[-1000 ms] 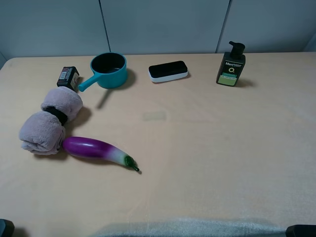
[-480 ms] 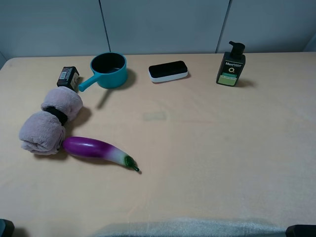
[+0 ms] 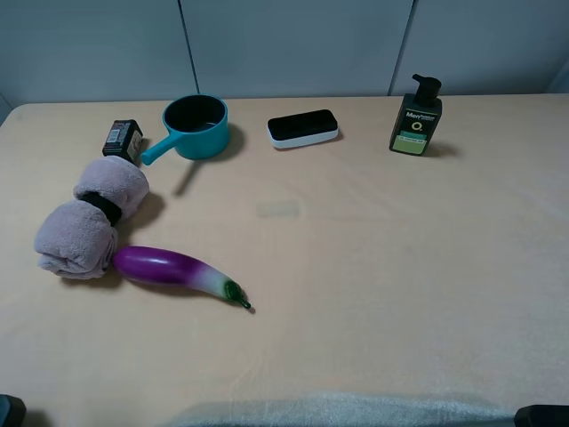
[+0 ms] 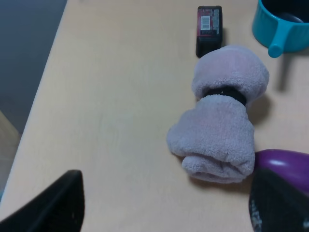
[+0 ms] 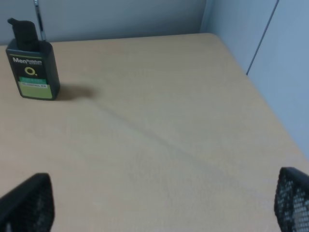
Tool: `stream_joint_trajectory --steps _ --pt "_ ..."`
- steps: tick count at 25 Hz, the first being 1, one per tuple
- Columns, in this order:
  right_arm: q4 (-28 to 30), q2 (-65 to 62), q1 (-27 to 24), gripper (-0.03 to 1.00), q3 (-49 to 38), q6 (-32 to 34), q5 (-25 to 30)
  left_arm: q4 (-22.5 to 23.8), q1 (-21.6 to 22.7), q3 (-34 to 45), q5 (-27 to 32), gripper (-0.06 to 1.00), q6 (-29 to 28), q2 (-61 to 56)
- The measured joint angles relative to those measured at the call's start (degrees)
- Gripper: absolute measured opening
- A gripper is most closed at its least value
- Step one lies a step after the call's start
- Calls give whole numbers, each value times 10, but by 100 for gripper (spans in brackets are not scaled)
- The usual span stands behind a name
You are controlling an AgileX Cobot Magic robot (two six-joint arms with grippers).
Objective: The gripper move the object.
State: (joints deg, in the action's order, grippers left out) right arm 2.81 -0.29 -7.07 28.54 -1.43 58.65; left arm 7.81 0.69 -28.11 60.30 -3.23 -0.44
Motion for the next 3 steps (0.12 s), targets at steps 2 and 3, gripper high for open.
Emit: stream_joint_trajectory --steps 2,3 --pt "0 0 0 69 0 0 0 0 0 0 0 77 0 0" --pt "0 0 0 69 0 0 0 0 0 0 0 77 0 0"
